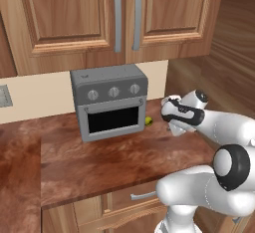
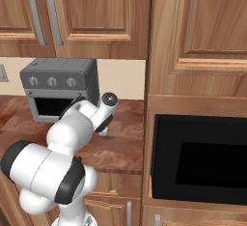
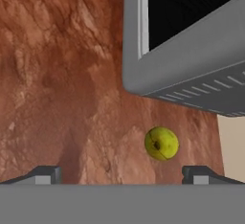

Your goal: Place the beer on the top shelf of the fridge to keep it out of children's reach, and place the lemon and pear on lower shelves for easy access.

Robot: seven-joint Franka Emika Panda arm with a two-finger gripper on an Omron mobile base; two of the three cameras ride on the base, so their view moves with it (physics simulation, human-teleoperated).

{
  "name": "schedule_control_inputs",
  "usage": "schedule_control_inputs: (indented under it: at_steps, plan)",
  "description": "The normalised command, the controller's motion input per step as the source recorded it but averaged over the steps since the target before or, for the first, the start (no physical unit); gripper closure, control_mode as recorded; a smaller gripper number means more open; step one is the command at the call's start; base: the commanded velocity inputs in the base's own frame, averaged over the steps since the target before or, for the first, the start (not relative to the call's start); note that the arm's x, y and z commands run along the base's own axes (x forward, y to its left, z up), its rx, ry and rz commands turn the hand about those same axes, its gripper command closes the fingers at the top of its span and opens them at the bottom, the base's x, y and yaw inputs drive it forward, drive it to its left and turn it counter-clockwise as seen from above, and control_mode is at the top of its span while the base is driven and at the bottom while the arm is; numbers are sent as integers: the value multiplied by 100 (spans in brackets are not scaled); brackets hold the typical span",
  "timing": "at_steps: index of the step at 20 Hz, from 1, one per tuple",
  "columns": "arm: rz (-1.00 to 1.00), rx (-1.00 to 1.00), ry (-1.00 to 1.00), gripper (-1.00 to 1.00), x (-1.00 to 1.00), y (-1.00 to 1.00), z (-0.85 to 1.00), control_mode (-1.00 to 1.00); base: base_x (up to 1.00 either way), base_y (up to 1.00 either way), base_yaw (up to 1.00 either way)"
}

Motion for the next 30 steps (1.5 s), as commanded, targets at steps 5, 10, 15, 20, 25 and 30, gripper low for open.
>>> schedule_control_inputs:
  at_steps: [5,10,15,20,25,30]
  plan:
    - [4,4,0,-100,1,0,0,-100,0,0,0]
    - [9,1,0,-100,6,0,-2,-100,0,0,0]
    - [10,0,0,-100,6,0,0,-100,0,0,0]
    - [10,0,-6,-100,1,0,-3,-100,0,0,0]
    - [6,0,-11,-100,0,0,-2,-100,0,0,0]
    - [4,0,-9,-100,4,3,-5,-100,0,0,0]
